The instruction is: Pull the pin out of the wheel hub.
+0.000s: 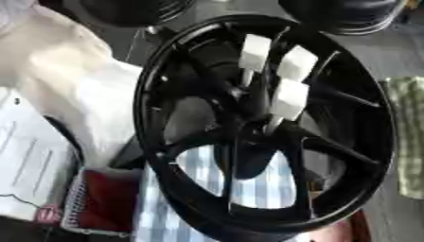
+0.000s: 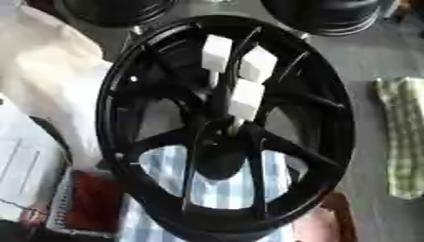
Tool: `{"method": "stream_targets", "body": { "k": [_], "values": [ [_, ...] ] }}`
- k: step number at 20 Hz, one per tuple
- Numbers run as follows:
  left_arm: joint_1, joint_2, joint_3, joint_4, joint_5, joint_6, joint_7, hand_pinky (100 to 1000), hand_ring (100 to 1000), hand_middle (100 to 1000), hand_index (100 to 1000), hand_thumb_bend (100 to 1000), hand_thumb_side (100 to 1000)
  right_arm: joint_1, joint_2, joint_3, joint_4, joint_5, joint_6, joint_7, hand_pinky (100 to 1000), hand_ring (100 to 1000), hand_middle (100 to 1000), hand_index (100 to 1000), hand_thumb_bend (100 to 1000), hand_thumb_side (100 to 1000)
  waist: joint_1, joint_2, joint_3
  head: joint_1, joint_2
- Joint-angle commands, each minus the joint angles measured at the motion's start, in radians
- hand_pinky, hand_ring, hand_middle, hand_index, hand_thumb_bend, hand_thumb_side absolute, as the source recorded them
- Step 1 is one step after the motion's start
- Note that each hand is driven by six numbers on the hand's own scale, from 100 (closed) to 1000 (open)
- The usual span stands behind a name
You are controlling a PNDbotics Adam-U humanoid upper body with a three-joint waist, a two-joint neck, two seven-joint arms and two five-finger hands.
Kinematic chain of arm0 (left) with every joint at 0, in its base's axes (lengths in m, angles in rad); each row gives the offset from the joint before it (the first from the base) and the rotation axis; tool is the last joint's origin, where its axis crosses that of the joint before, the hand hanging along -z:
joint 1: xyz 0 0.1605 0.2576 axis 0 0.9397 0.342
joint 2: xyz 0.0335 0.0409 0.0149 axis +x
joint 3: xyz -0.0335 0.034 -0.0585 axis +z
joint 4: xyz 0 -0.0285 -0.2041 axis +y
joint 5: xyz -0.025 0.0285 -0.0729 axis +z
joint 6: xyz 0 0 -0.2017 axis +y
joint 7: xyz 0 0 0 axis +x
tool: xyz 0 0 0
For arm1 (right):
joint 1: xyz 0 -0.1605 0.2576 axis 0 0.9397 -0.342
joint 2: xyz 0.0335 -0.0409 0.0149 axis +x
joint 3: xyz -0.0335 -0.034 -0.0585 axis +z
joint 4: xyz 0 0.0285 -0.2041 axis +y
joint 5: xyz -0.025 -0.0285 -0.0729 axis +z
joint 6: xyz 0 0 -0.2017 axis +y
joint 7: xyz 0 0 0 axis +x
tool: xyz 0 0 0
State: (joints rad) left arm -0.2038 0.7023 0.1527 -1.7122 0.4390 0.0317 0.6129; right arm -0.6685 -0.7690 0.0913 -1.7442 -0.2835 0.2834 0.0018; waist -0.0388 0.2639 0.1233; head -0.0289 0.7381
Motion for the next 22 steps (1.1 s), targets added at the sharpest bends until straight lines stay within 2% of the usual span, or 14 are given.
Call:
{"method": "stream_targets", "body": {
  "k": [1,5,9,14,19,22],
  "values": [
    [-0.009,0.024,0.016,-0.010,0.002,-0.002,0.000,697,839,855,807,665,711,-0.015,-0.020,-0.020,-0.005,0.001,-0.005,-0.001,832,738,675,719,245,524,0.007,-0.014,-0.001,-0.018,0.007],
    [-0.010,0.022,0.015,-0.009,0.002,-0.002,-0.001,697,839,855,807,665,710,-0.016,-0.017,-0.019,-0.004,0.002,-0.004,0.001,832,738,675,719,247,524,0.013,-0.016,-0.005,-0.078,0.017],
    [-0.008,0.021,0.015,-0.009,0.001,-0.002,-0.002,697,839,855,807,665,711,-0.019,-0.020,-0.017,-0.006,0.004,-0.005,0.004,832,738,675,719,249,522,0.019,-0.016,-0.007,-0.106,0.024],
    [-0.003,0.021,0.016,-0.007,0.000,-0.001,-0.001,697,840,855,807,664,711,-0.020,-0.023,-0.017,-0.007,0.007,-0.006,0.008,832,737,675,720,251,522,0.025,-0.014,-0.008,-0.107,0.026],
    [-0.006,0.025,0.015,-0.009,-0.003,-0.001,-0.002,698,840,855,807,666,710,-0.021,-0.023,-0.017,-0.005,0.010,-0.006,0.011,832,737,675,720,252,523,0.031,-0.007,-0.006,-0.089,0.026],
    [-0.015,0.037,0.011,-0.014,-0.033,0.003,-0.008,702,839,848,810,674,702,-0.021,-0.023,-0.017,-0.006,0.011,-0.007,0.012,832,737,675,719,254,523,0.032,-0.003,-0.007,-0.085,0.028]
  ]
}}
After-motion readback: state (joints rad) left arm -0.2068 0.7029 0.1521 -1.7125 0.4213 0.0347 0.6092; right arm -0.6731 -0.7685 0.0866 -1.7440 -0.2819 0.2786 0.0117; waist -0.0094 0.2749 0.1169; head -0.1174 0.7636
